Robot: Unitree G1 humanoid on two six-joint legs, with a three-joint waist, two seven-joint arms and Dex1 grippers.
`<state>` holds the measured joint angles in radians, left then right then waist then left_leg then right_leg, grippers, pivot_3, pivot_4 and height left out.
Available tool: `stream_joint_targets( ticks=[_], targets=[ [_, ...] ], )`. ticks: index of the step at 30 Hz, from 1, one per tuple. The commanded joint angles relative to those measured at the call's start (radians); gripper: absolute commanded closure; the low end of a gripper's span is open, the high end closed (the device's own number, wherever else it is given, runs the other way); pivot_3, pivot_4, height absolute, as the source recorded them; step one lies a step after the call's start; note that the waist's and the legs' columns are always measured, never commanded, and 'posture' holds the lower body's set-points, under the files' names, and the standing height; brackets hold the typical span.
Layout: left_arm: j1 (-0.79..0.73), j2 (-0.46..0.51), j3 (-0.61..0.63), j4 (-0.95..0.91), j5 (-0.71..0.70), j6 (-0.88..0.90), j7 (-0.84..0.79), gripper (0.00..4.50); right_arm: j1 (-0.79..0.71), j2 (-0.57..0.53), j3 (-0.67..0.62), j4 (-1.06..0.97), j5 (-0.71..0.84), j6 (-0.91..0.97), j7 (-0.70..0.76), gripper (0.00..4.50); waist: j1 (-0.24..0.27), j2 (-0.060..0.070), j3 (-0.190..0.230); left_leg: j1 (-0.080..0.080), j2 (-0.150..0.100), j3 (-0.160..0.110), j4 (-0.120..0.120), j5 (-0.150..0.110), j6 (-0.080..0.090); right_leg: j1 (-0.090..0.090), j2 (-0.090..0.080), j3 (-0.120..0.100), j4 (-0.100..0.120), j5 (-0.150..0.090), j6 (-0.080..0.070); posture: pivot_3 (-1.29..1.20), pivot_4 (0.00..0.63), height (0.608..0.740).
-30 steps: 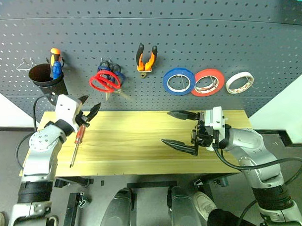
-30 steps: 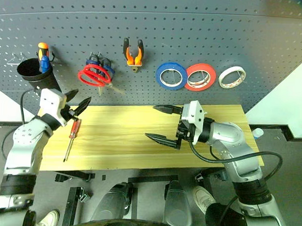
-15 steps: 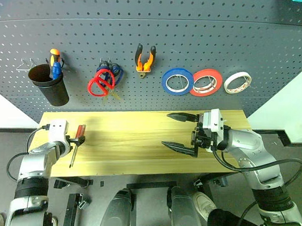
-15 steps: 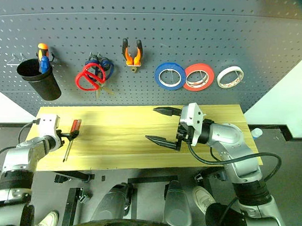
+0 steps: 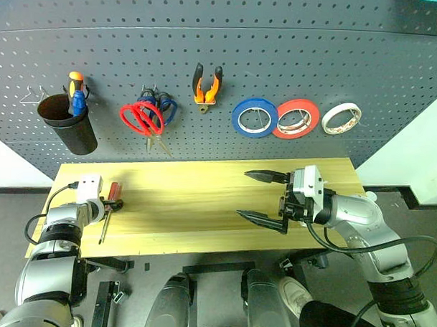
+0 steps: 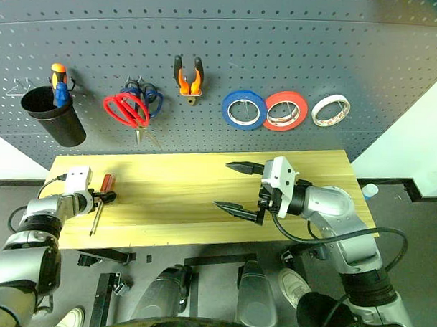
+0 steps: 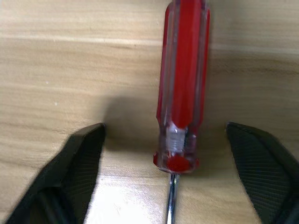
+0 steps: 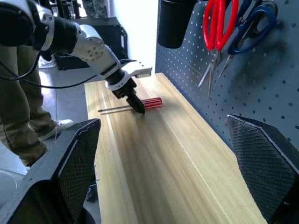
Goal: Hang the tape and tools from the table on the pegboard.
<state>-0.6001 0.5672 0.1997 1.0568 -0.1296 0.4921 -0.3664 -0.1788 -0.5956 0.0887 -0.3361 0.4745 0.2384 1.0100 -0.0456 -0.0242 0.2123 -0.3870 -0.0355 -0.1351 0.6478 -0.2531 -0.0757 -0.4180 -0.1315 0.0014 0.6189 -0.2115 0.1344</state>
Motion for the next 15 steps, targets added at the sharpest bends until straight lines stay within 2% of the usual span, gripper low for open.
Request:
stream_joint_targets(
  ticks=[1, 7, 8, 12, 15],
  targets=[
    [-0.014, 0.013, 0.001, 0.046, 0.011, -0.019, -0.005, 1.56, 0.010, -0.014, -0.030, -0.047, 0.005, -0.006, -0.007, 0.00, -0.001, 0.000, 0.000, 0.000, 0.000, 0.000, 0.000, 0.000, 0.000, 0.000, 0.000, 0.000, 0.000, 0.000, 0.000, -0.13, 0.162, 0.733],
    [-0.012, 0.010, 0.004, 0.053, 0.010, -0.019, -0.017, 3.58, 0.017, -0.029, -0.020, -0.036, -0.006, -0.014, 0.001, 0.00, 0.000, 0.001, 0.000, 0.000, 0.000, 0.000, 0.000, 0.000, 0.000, 0.000, 0.000, 0.000, 0.000, 0.000, 0.000, -0.12, 0.161, 0.733],
    [-0.011, 0.010, 0.005, 0.051, 0.010, -0.018, -0.020, 3.74, 0.015, -0.030, -0.019, -0.034, -0.006, -0.014, 0.004, 0.00, 0.000, 0.001, -0.001, 0.000, 0.000, 0.000, 0.000, 0.000, 0.000, 0.000, 0.000, 0.000, 0.000, 0.000, 0.000, -0.12, 0.161, 0.733],
    [0.008, 0.016, 0.009, 0.013, 0.002, -0.016, -0.049, 3.74, 0.007, -0.031, -0.014, -0.019, -0.017, -0.025, 0.016, 0.00, 0.000, 0.001, -0.001, 0.000, 0.000, 0.000, 0.000, 0.000, 0.000, 0.000, 0.000, 0.000, 0.000, 0.000, 0.000, -0.12, 0.154, 0.733],
    [0.079, 0.028, 0.009, -0.117, -0.012, -0.032, -0.109, 3.74, 0.004, -0.028, -0.016, -0.013, -0.030, -0.036, 0.019, 0.00, -0.004, 0.001, -0.001, 0.000, 0.000, 0.000, 0.000, 0.000, 0.000, 0.000, 0.000, 0.000, 0.000, 0.000, 0.000, -0.12, 0.151, 0.733]
  ],
)
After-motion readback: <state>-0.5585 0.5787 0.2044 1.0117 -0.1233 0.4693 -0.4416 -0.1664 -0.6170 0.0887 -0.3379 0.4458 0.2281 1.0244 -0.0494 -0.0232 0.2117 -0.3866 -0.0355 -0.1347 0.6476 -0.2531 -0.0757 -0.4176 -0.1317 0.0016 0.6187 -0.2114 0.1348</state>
